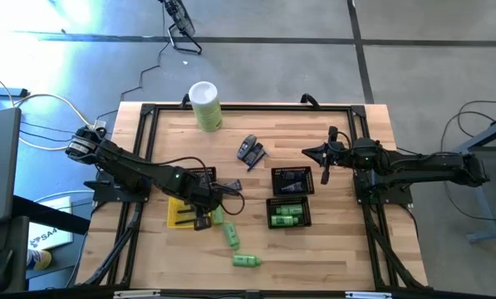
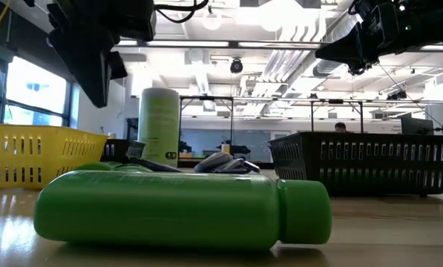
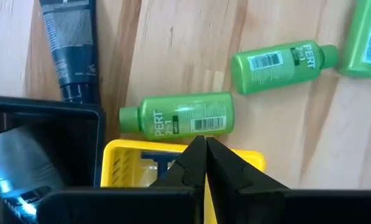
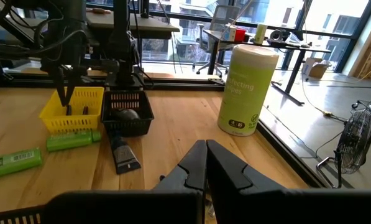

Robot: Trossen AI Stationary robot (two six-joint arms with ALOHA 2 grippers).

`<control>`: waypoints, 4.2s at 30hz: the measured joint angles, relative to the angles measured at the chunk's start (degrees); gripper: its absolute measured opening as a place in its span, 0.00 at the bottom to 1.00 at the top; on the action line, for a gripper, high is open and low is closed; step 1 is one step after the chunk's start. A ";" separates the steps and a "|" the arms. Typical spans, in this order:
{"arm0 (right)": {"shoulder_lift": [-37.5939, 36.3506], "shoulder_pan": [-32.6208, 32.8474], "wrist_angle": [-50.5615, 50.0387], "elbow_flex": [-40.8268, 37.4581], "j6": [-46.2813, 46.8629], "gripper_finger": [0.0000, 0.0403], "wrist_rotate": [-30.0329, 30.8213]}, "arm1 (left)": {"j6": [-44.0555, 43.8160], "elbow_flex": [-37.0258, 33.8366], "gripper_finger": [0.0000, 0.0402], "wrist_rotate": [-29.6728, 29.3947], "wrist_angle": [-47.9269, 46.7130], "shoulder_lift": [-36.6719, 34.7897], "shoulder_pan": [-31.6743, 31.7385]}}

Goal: Pick & Place Travel size toiletries
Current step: Put the blue shave cream tub into the top right black bin

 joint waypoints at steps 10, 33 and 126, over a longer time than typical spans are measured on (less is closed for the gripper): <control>0.00 0.00 0.00 0.00 0.00 0.01 0.00 | 5.94 0.00 0.02 -6.89 6.19 0.00 -0.01; -0.02 0.02 -0.02 0.00 -0.17 0.01 0.00 | 4.09 0.00 0.53 -14.38 6.24 0.00 4.99; 0.00 0.07 0.00 0.02 -0.20 0.01 0.00 | 11.63 0.02 0.81 -12.39 15.79 0.04 15.44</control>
